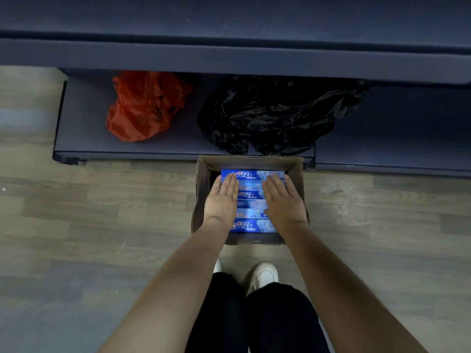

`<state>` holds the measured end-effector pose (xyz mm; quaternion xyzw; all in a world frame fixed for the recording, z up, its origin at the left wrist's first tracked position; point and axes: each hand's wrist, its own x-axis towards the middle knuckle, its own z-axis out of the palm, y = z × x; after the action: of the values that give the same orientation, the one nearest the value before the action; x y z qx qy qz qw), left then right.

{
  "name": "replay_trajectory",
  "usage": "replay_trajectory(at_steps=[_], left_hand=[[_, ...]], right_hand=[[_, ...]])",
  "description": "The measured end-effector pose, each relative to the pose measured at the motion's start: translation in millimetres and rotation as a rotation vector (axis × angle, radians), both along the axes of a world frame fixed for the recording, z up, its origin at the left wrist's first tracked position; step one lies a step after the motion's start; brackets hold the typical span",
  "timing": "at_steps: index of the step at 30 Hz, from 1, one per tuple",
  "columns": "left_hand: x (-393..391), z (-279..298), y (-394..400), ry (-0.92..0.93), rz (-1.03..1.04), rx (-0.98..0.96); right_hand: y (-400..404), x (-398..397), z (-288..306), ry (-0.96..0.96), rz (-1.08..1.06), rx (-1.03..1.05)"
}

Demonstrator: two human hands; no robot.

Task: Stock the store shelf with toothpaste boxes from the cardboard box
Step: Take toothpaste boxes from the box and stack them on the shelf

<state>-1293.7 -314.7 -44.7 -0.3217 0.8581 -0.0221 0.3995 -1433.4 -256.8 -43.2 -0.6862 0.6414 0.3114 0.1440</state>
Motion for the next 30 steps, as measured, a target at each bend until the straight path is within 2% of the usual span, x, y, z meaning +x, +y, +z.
replay_trajectory(at_steps=[8, 14, 19, 30], left_hand=[[-15, -70, -12, 0.094, 0.125, 0.207], [-13, -101, -13, 0.179, 0.194, 0.25], [-11, -100, -13, 0.267, 0.26, 0.252], [-19, -108, -10, 0.244, 0.186, 0.106]], right_hand=[[-23, 6, -68, -0.16, -0.053, 0.013], [-29, 6, -100, -0.131, -0.111, 0.01], [-24, 6, -105, -0.13, -0.156, -0.033], [-30, -12, -109, -0.158, -0.256, -0.087]])
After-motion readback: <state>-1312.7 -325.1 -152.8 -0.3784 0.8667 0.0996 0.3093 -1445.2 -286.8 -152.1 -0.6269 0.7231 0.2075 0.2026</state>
